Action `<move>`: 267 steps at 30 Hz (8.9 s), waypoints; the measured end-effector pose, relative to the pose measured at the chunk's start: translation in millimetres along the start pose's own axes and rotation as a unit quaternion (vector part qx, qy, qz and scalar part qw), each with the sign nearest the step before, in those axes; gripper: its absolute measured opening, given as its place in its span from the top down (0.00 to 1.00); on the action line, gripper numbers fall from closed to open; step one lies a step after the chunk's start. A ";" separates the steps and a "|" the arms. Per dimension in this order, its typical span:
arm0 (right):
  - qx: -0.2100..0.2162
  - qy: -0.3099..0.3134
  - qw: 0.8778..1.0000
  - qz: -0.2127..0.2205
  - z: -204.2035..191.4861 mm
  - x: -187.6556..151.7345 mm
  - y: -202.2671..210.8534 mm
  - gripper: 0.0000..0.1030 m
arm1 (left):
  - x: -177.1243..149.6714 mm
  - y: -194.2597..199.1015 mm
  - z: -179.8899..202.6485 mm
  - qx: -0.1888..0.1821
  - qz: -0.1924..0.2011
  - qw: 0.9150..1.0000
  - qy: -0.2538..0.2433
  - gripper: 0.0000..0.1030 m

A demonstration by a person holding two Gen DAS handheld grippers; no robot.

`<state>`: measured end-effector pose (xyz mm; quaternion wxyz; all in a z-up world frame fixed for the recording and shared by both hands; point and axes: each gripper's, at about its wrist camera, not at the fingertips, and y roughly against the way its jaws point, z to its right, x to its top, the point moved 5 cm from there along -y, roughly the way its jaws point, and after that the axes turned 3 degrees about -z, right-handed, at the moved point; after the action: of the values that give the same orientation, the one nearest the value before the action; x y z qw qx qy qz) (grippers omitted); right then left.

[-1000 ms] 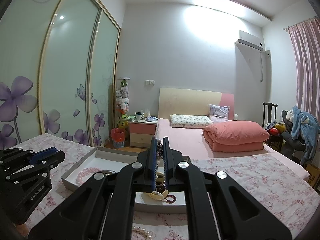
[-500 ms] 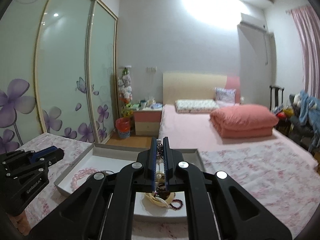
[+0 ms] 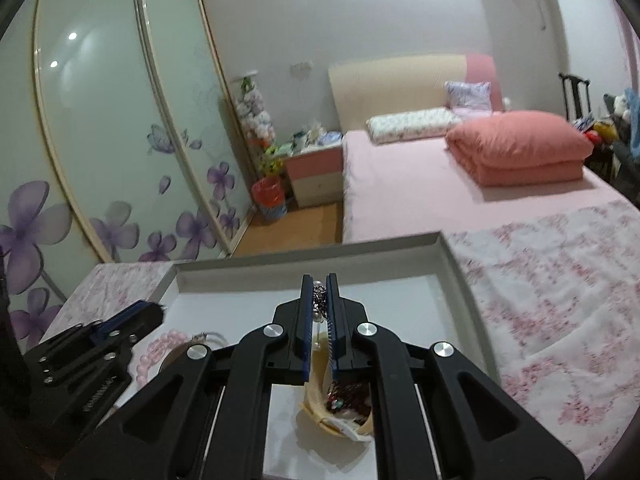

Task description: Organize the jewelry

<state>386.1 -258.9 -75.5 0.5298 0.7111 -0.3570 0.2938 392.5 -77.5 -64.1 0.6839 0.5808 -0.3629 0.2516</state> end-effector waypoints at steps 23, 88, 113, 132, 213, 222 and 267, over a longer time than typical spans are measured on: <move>0.008 -0.002 1.000 0.007 9.2 -31.7 78.0 0.84 | -65.3 47.9 18.6 -0.058 -0.078 0.995 -0.002 0.67; -0.031 0.098 0.980 -0.170 -10.2 -127.9 68.1 0.90 | -134.1 87.7 -71.9 0.088 -0.139 0.984 0.066 0.84; -0.005 0.122 0.989 0.078 -55.9 -64.4 167.8 0.90 | -101.5 168.8 -53.8 0.111 0.019 0.993 0.030 0.84; -0.050 0.177 0.961 0.205 -84.5 -62.9 204.6 0.90 | -83.1 218.4 -9.7 0.130 0.139 0.981 -0.042 0.84; -0.035 0.074 0.990 0.114 -14.8 -4.4 48.5 0.90 | 2.2 36.0 14.7 0.027 0.063 0.998 -0.017 0.84; -0.004 0.022 0.996 0.090 -0.1 -8.5 37.7 0.42 | -3.7 2.9 24.8 0.012 0.036 0.999 -0.019 0.84; -0.099 0.096 0.981 0.137 -40.1 -92.4 195.6 0.02 | -90.8 220.7 -30.1 0.081 0.159 0.984 0.013 0.04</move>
<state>171.5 -238.1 -32.0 0.5844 0.5676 -0.4258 0.3937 174.3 2.9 -2.6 0.5909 0.5658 -0.4198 0.3930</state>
